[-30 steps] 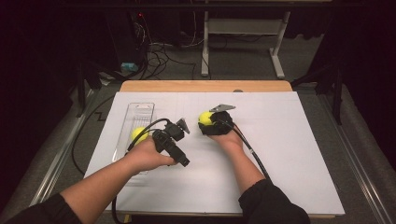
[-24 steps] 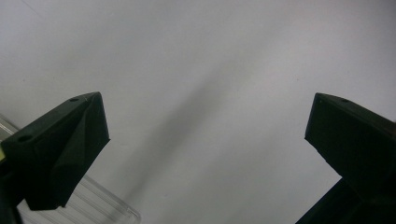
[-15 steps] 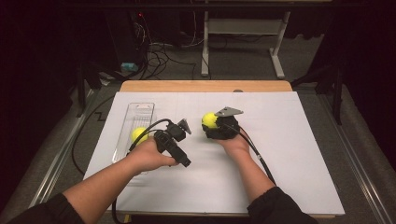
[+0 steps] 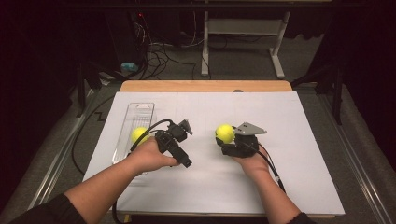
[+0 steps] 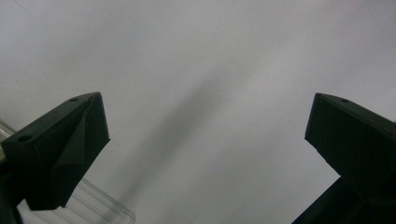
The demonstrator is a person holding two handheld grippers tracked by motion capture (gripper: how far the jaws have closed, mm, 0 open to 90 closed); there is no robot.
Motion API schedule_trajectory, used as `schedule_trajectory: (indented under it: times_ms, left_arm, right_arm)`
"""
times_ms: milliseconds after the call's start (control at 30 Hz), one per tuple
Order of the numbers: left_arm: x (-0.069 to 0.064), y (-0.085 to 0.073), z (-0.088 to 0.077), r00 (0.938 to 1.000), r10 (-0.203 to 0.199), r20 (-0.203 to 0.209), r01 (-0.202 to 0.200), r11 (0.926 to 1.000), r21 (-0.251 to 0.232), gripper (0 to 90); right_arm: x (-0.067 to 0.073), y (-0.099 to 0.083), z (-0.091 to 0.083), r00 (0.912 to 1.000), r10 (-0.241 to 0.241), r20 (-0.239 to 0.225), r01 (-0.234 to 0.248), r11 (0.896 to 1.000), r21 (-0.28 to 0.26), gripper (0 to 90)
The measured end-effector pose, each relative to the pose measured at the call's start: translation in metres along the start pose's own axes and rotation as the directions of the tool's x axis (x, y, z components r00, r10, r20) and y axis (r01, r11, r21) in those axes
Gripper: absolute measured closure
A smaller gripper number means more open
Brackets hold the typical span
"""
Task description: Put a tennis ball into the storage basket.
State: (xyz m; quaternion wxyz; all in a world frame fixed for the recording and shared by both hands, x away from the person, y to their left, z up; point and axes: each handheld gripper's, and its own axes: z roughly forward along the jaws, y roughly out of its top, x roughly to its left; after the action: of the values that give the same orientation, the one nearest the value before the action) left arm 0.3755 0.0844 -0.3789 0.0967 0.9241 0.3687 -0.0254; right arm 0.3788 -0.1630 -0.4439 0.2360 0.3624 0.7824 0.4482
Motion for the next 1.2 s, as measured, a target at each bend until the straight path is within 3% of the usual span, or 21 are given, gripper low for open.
schedule_trajectory:
  times_ms: [500, 767, 1200]
  left_arm:
    - [-0.002, 0.003, -0.001, 1.0, 0.0, -0.002, 0.0, 1.0, 0.006, 0.5]
    - [-0.007, 0.007, -0.009, 1.0, 0.006, 0.004, -0.006, 1.0, -0.007, 0.5]
    - [-0.024, 0.021, -0.022, 0.999, 0.038, 0.025, -0.037, 0.9986, -0.038, 0.5]
  right_arm:
    - [0.006, -0.037, -0.047, 0.9998, 0.016, -0.008, -0.016, 1.0, -0.021, 26.6]
    - [0.001, -0.053, -0.058, 0.9997, 0.023, 0.01, -0.023, 1.0, -0.015, 26.5]
    - [0.044, -0.044, -0.048, 0.9948, -0.055, -0.085, 0.051, 0.997, -0.05, 26.5]
